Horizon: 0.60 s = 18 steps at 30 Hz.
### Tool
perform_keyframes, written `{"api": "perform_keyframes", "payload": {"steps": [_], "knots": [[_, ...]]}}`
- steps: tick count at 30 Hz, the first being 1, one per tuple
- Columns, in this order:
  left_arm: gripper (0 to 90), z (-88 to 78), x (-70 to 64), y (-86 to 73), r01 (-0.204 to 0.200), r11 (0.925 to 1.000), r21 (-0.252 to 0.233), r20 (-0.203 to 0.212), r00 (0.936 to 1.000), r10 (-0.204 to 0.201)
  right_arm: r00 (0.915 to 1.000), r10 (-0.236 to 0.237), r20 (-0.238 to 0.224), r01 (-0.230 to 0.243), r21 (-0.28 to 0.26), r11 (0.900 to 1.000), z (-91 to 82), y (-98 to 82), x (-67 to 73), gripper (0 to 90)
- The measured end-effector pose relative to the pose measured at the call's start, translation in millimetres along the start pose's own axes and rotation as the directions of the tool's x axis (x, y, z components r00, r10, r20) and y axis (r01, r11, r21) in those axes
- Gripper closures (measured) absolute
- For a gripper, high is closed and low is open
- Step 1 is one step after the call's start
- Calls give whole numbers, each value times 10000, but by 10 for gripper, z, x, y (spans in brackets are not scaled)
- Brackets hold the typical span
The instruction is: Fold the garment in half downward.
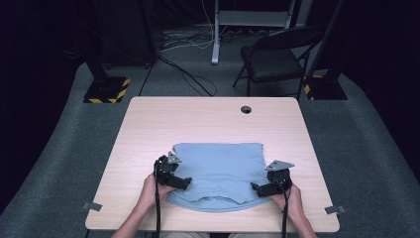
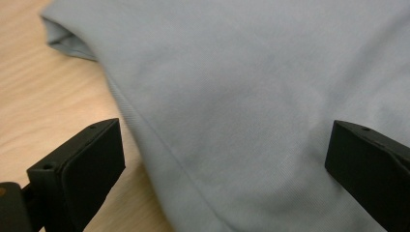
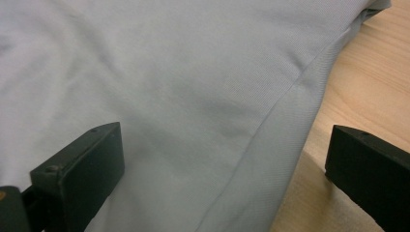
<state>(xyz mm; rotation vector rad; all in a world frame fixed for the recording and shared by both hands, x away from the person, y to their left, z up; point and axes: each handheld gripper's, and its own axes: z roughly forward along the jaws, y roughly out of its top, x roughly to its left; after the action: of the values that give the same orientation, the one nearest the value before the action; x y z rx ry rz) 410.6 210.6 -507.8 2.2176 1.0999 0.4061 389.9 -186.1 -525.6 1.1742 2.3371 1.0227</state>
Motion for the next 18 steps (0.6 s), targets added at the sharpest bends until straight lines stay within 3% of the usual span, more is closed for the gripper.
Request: {"api": "perform_keyframes", "payload": {"steps": [4, 7, 15, 18], "knots": [[3, -184, 43, -77, 477, 9980, -408, -315, 9983, -490, 9996, 255, 123, -250, -344, 9991, -130, -31, -13, 0], [3, -301, 102, -195, 900, 9948, -476, -629, 9937, -929, 9976, 499, 484, -471, -583, 9972, -266, -90, -50, 0], [3, -445, 317, -566, 2021, 9774, -612, -1705, 9628, -2098, 9785, 1418, 1498, -1330, -675, 9888, -549, -389, -246, 1], [2, -463, 372, -645, 2367, 9695, -644, -1884, 9511, -2447, 9684, 1740, 1787, -1658, -600, 9843, -611, -490, -307, 5]]}}
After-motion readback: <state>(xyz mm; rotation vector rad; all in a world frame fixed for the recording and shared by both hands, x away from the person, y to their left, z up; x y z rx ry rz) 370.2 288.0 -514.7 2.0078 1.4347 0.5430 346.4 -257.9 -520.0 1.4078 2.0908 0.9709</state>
